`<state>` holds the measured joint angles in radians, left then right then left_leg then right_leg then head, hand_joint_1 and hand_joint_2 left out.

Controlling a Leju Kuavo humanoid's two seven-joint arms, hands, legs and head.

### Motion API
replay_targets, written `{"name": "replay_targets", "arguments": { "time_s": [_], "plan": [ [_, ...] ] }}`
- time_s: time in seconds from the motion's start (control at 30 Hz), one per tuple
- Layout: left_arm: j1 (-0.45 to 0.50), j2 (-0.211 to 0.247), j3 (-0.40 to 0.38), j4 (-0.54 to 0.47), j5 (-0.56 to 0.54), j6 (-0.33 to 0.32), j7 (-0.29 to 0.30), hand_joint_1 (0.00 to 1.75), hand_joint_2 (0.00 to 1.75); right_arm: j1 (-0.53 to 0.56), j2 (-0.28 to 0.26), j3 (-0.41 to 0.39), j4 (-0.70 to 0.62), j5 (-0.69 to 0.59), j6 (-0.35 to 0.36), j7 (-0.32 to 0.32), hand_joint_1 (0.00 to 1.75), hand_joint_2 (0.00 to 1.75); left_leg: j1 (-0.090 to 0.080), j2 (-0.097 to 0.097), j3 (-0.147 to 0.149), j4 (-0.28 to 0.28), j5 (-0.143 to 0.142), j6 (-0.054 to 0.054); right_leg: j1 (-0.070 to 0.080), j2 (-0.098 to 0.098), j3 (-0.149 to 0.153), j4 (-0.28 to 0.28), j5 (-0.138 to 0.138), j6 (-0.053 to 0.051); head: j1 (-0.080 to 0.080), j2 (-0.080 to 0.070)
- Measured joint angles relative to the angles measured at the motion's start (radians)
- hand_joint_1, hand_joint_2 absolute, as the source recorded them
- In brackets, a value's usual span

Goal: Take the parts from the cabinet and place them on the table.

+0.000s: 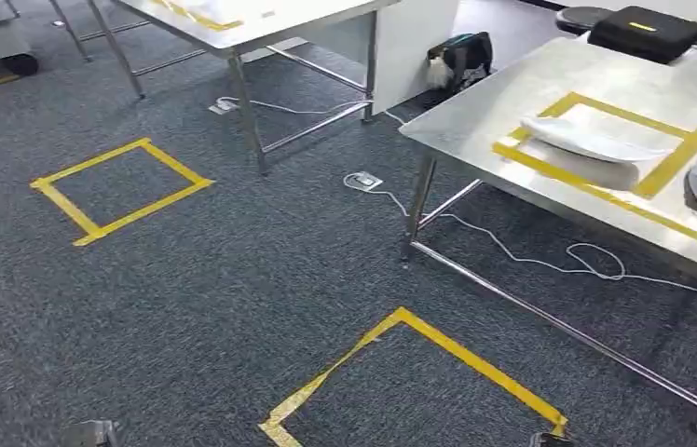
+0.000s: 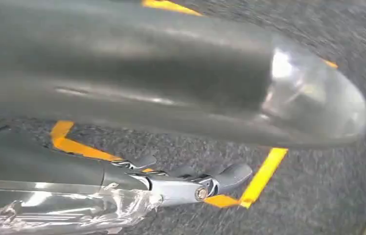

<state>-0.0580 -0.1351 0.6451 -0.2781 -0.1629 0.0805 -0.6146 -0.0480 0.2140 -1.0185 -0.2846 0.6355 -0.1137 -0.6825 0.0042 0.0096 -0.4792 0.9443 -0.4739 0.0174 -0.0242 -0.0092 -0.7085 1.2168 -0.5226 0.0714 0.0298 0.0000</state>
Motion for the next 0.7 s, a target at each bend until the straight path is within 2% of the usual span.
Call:
{"name": "replay_targets", "arguments": {
  "time_s": [0.03, 0.07, 0.1, 0.13, 0.17, 0.2, 0.23, 0.27, 0.37, 0.4, 0.43, 0.47, 0.5, 0.53, 0.57, 0.6, 0.63, 0.67, 0.7],
  "plan": [
    [-0.002, -0.003, -0.003, 0.0, -0.006, 0.0, -0.003, 0.0, 0.0, 0.001, 0.0, -0.002, 0.0, 0.003, -0.002, 0.0, 0.0, 0.0, -0.005, -0.017, -0.009, 0.0, 0.007, 0.003, 0.004, 0.008, -0.026, 0.075, -0.031, -0.003, 0.0, 0.0],
    [0.0, -0.005, -0.004, 0.002, -0.01, 0.002, -0.006, 0.0, 0.0, 0.001, 0.0, -0.004, 0.0, 0.005, -0.005, 0.0, 0.0, 0.0, -0.009, -0.031, -0.016, 0.001, 0.014, 0.004, 0.01, 0.01, -0.032, 0.104, -0.039, -0.009, -0.001, 0.0],
    [0.002, -0.005, -0.005, 0.002, -0.018, 0.004, -0.009, 0.0, 0.0, 0.001, 0.0, -0.006, 0.0, 0.011, -0.01, 0.0, 0.0, 0.0, -0.011, -0.046, -0.022, 0.001, 0.019, 0.004, 0.015, 0.011, -0.01, 0.082, -0.024, -0.016, 0.0, 0.0],
    [0.003, -0.005, -0.005, 0.003, -0.022, 0.006, -0.011, 0.0, 0.0, 0.001, 0.0, -0.008, 0.0, 0.014, -0.014, 0.0, 0.0, 0.0, -0.013, -0.063, -0.026, 0.001, 0.024, 0.003, 0.019, 0.015, 0.035, 0.012, 0.009, -0.024, -0.001, 0.0],
    [0.002, -0.006, -0.006, 0.004, -0.029, 0.01, -0.012, 0.0, 0.0, 0.0, -0.002, -0.01, -0.001, 0.016, -0.019, -0.001, 0.0, 0.0, -0.013, -0.078, -0.028, 0.002, 0.028, 0.002, 0.022, 0.028, 0.099, -0.089, 0.048, -0.032, -0.001, 0.0],
    [0.001, -0.007, -0.007, 0.004, -0.034, 0.016, -0.012, 0.0, 0.0, -0.001, -0.002, -0.01, -0.001, 0.021, -0.023, -0.001, 0.0, 0.0, -0.013, -0.092, -0.029, 0.002, 0.03, -0.001, 0.023, 0.061, 0.158, -0.183, 0.076, -0.04, 0.0, 0.0],
    [-0.001, -0.009, -0.009, 0.004, -0.039, 0.019, -0.013, 0.0, 0.0, -0.003, -0.005, -0.01, -0.001, 0.026, -0.025, -0.001, 0.0, 0.0, -0.016, -0.099, -0.034, 0.003, 0.034, -0.005, 0.019, 0.103, 0.18, -0.225, 0.052, -0.047, -0.002, 0.0],
    [-0.005, -0.009, -0.012, 0.004, -0.042, 0.02, -0.013, 0.0, 0.0, -0.004, -0.004, -0.01, -0.001, 0.027, -0.026, -0.001, 0.0, 0.0, -0.014, -0.11, -0.043, 0.011, 0.035, -0.008, 0.02, 0.095, 0.184, -0.235, 0.058, -0.042, -0.002, 0.0],
    [-0.001, -0.012, -0.013, 0.006, -0.047, 0.026, -0.013, 0.0, 0.0, -0.006, -0.005, -0.01, -0.001, 0.032, -0.03, -0.002, 0.0, 0.0, -0.006, -0.142, -0.06, 0.008, 0.049, -0.029, 0.025, 0.065, 0.181, -0.234, 0.067, -0.055, -0.002, 0.0],
    [0.001, -0.011, -0.013, 0.006, -0.047, 0.026, -0.013, 0.0, 0.0, -0.006, -0.005, -0.011, -0.001, 0.032, -0.032, -0.002, 0.0, 0.0, -0.006, -0.116, -0.062, 0.019, 0.039, -0.029, 0.018, 0.048, 0.183, -0.244, 0.074, -0.063, -0.002, 0.0],
    [0.001, -0.011, -0.013, 0.006, -0.046, 0.026, -0.013, 0.0, 0.0, -0.006, -0.005, -0.011, -0.001, 0.033, -0.032, -0.002, 0.0, 0.0, -0.009, -0.067, -0.08, 0.05, 0.011, -0.034, 0.019, 0.038, 0.182, -0.247, 0.076, -0.068, -0.005, 0.0],
    [-0.003, -0.012, -0.013, 0.006, -0.046, 0.026, -0.013, 0.0, 0.0, -0.005, -0.005, -0.011, -0.001, 0.033, -0.032, -0.002, 0.0, 0.0, -0.007, -0.04, -0.115, 0.12, -0.034, -0.042, 0.019, 0.023, 0.178, -0.247, 0.076, -0.069, -0.012, 0.0],
    [-0.006, -0.012, -0.013, 0.006, -0.046, 0.026, -0.013, 0.0, 0.0, -0.002, -0.005, -0.011, -0.001, 0.034, -0.032, -0.002, 0.0, 0.0, -0.004, -0.028, -0.161, 0.215, -0.08, -0.049, 0.02, 0.004, 0.175, -0.246, 0.077, -0.069, -0.012, 0.0],
    [-0.007, -0.012, -0.013, 0.006, -0.046, 0.026, -0.013, 0.0, 0.0, -0.002, -0.005, -0.012, -0.001, 0.034, -0.034, -0.002, 0.0, 0.0, -0.001, -0.024, -0.199, 0.295, -0.111, -0.054, 0.02, -0.012, 0.171, -0.246, 0.077, -0.069, -0.011, 0.0],
    [-0.005, -0.012, -0.013, 0.006, -0.046, 0.026, -0.013, 0.0, 0.0, -0.002, -0.005, -0.012, -0.001, 0.034, -0.034, -0.002, 0.0, 0.0, 0.003, -0.023, -0.22, 0.343, -0.121, -0.059, 0.02, -0.027, 0.169, -0.245, 0.079, -0.068, -0.012, 0.0],
    [-0.002, -0.013, -0.013, 0.006, -0.046, 0.026, -0.013, 0.0, 0.0, -0.002, -0.005, -0.012, -0.001, 0.034, -0.034, -0.002, 0.0, 0.0, 0.006, -0.022, -0.213, 0.334, -0.104, -0.062, 0.019, -0.041, 0.167, -0.245, 0.08, -0.067, -0.011, 0.0],
    [0.0, -0.013, -0.013, 0.007, -0.046, 0.026, -0.013, 0.0, 0.0, -0.003, -0.005, -0.012, -0.001, 0.034, -0.034, -0.002, 0.0, 0.0, 0.009, -0.019, -0.182, 0.28, -0.068, -0.064, 0.018, -0.055, 0.167, -0.245, 0.081, -0.065, -0.012, 0.0],
    [0.0, -0.013, -0.013, 0.006, -0.046, 0.026, -0.013, 0.0, 0.0, -0.004, -0.005, -0.012, -0.001, 0.034, -0.034, -0.002, 0.0, 0.0, 0.011, -0.01, -0.136, 0.196, -0.025, -0.066, 0.016, -0.068, 0.166, -0.243, 0.081, -0.062, -0.011, 0.0],
    [-0.002, -0.012, -0.013, 0.006, -0.046, 0.026, -0.013, 0.0, 0.0, -0.005, -0.005, -0.013, -0.001, 0.035, -0.034, -0.002, 0.0, 0.0, 0.013, 0.018, -0.075, 0.091, 0.017, -0.068, 0.015, -0.08, 0.167, -0.24, 0.08, -0.057, -0.011, 0.0]
  ]
}}
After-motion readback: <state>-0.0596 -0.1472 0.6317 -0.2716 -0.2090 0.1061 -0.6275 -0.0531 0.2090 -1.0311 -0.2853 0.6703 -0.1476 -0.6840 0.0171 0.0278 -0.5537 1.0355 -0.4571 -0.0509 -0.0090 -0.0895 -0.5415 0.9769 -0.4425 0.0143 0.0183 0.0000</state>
